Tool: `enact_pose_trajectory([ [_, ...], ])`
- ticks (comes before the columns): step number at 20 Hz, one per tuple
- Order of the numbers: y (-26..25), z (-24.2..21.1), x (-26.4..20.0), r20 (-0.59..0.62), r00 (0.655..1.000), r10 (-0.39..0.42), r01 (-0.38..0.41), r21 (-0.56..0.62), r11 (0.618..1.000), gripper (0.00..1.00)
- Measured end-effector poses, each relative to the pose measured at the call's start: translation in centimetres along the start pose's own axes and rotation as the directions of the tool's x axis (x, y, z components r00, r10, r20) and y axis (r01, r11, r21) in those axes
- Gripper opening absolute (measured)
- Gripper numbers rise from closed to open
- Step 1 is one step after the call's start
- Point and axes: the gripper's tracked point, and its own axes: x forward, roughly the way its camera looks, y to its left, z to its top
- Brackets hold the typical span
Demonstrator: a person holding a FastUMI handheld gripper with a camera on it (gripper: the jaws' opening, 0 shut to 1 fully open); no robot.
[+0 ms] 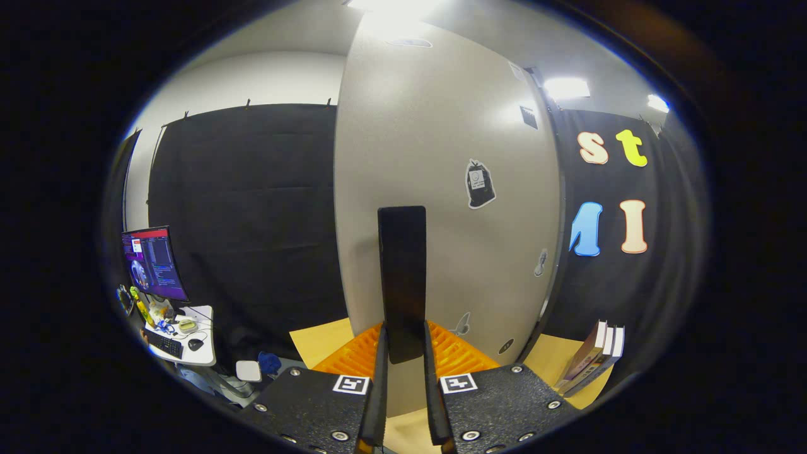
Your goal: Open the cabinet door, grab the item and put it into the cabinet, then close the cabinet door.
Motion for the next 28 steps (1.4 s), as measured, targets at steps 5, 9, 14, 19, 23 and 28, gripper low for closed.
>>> enact_pose_trajectory([
  [5,-1.9,-0.6,-1.8,0.012,0.996,-0.090,0.090,-0.007,0.996,0.26],
  [9,-4.1,-0.9,-3.2,0.019,0.985,-0.170,0.169,0.040,0.985,0.26],
  [14,-5.3,-1.1,-4.1,0.055,0.963,-0.262,0.258,0.069,0.964,0.33],
  [19,-7.2,-0.6,-5.2,0.114,0.905,-0.410,0.403,0.078,0.912,0.45],
  [23,-9.5,-1.8,-6.2,0.170,0.812,-0.559,0.561,0.041,0.827,0.73],
  [28,-9.5,-8.0,-7.5,0.105,0.687,-0.719,0.710,0.117,0.695,0.82],
])
